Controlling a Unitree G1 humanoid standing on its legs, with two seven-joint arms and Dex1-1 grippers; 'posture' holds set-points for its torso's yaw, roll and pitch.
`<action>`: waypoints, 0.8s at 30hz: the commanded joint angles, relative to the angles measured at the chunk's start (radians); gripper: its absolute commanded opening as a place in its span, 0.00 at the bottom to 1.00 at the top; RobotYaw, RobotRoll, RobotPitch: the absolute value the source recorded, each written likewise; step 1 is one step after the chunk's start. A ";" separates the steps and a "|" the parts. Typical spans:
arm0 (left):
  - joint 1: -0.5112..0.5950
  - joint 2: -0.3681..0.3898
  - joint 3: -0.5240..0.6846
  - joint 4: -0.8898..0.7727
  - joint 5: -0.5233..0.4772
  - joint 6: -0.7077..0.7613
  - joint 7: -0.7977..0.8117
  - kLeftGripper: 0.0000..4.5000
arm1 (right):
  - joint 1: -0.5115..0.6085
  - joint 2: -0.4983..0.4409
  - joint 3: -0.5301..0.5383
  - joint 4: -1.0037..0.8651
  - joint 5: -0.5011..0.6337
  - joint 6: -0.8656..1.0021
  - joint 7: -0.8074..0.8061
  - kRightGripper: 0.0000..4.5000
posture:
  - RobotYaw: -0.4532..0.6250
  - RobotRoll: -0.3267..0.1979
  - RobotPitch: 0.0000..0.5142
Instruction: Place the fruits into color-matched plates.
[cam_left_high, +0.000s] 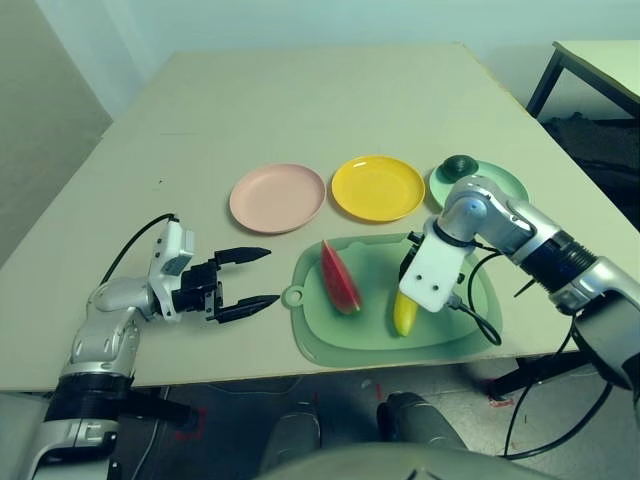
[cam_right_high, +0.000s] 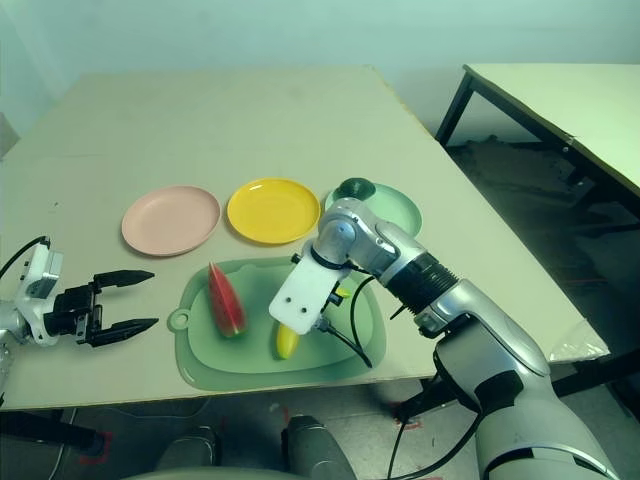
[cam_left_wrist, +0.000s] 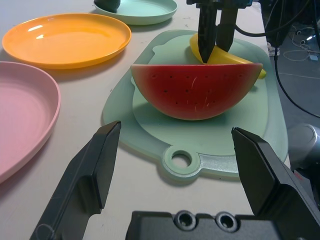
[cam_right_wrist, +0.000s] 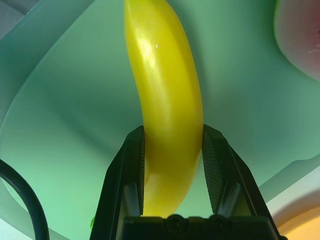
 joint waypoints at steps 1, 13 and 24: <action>-0.006 -0.002 -0.004 0.013 0.008 -0.011 -0.006 1.00 | 0.014 -0.033 0.011 -0.027 0.012 0.008 0.003 0.36 | 0.38 0.62 0.10; -0.026 -0.015 0.009 0.038 -0.003 0.011 0.021 1.00 | -0.110 -0.098 0.010 0.073 0.079 0.146 0.003 0.36 | 0.36 0.62 0.09; -0.026 0.034 -0.005 -0.039 -0.063 0.049 -0.120 1.00 | -0.381 0.069 -0.086 0.522 0.001 0.113 -0.106 0.36 | 0.35 0.62 0.09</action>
